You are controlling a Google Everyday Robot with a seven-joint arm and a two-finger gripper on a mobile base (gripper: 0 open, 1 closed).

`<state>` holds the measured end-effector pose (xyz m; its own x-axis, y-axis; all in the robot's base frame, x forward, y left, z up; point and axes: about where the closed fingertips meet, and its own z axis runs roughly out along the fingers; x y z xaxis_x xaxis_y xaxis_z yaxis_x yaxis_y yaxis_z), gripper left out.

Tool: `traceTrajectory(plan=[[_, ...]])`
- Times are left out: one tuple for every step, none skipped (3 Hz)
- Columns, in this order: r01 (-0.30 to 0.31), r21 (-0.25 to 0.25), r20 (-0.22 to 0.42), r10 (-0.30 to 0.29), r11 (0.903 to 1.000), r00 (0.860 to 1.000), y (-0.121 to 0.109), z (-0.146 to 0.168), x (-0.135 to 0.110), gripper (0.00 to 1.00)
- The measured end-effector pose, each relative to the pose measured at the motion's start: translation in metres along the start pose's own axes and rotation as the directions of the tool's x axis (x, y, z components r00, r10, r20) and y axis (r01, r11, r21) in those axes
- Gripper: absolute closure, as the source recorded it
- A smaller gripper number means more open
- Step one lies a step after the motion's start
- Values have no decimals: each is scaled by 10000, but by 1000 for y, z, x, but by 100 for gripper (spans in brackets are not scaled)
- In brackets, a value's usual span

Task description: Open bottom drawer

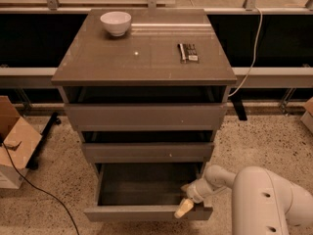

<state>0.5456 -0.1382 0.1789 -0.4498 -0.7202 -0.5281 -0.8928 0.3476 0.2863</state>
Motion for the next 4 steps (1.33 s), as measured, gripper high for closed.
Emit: traceTrajectory(plan=[[-2, -3, -5, 2, 10000, 10000, 0, 0, 0, 0], [-96, -169, -286, 91, 9998, 9996, 7, 5, 7, 0], [-600, -678, -870, 540, 9959, 9947, 35, 15, 33, 0], [-1145, -1129, -1289, 997, 9870, 9866, 73, 19, 60, 0]])
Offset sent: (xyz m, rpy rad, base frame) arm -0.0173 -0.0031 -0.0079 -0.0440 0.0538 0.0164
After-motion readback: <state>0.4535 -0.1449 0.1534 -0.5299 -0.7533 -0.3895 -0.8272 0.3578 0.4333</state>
